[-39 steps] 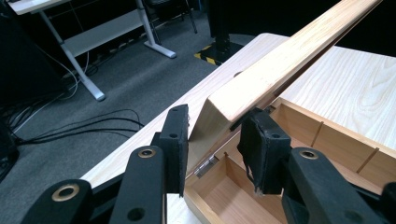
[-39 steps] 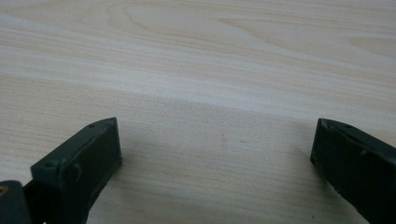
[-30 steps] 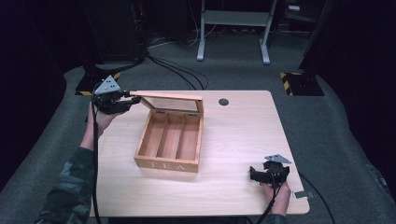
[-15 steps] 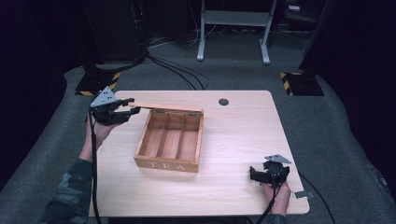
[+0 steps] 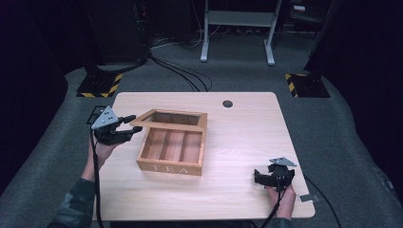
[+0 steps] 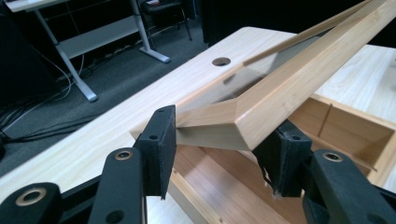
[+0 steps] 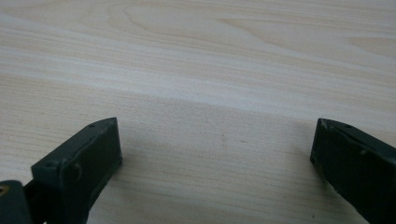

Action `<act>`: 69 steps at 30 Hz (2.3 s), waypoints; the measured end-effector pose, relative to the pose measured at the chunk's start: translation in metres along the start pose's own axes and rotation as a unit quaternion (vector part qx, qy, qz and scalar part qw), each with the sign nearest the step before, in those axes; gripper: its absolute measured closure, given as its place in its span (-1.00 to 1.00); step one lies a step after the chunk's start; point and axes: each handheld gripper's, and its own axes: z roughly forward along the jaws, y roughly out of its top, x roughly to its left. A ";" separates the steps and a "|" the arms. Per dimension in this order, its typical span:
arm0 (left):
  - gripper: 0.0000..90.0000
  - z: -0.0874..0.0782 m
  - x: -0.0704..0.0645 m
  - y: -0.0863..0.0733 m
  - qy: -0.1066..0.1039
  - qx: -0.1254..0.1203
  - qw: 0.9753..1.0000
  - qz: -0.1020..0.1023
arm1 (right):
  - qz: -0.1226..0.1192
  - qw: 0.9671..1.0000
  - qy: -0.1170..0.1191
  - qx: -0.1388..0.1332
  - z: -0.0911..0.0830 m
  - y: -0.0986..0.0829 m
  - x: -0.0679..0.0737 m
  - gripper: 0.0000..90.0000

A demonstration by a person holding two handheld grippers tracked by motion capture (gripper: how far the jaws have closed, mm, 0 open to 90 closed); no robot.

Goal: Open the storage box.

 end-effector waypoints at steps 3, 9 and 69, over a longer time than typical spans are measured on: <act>0.08 -0.001 -0.004 -0.009 0.000 0.002 1.000 -0.002 | 0.000 1.000 0.000 0.000 0.000 0.000 0.000 -0.97; 0.03 -0.002 -0.013 -0.029 -0.001 0.004 1.000 -0.014 | 0.000 1.000 0.000 0.000 0.000 0.000 0.000 -0.97; -0.87 -0.024 -0.057 -0.156 0.026 0.182 0.978 -0.098 | 0.000 1.000 -0.001 0.000 0.000 0.000 0.000 -0.98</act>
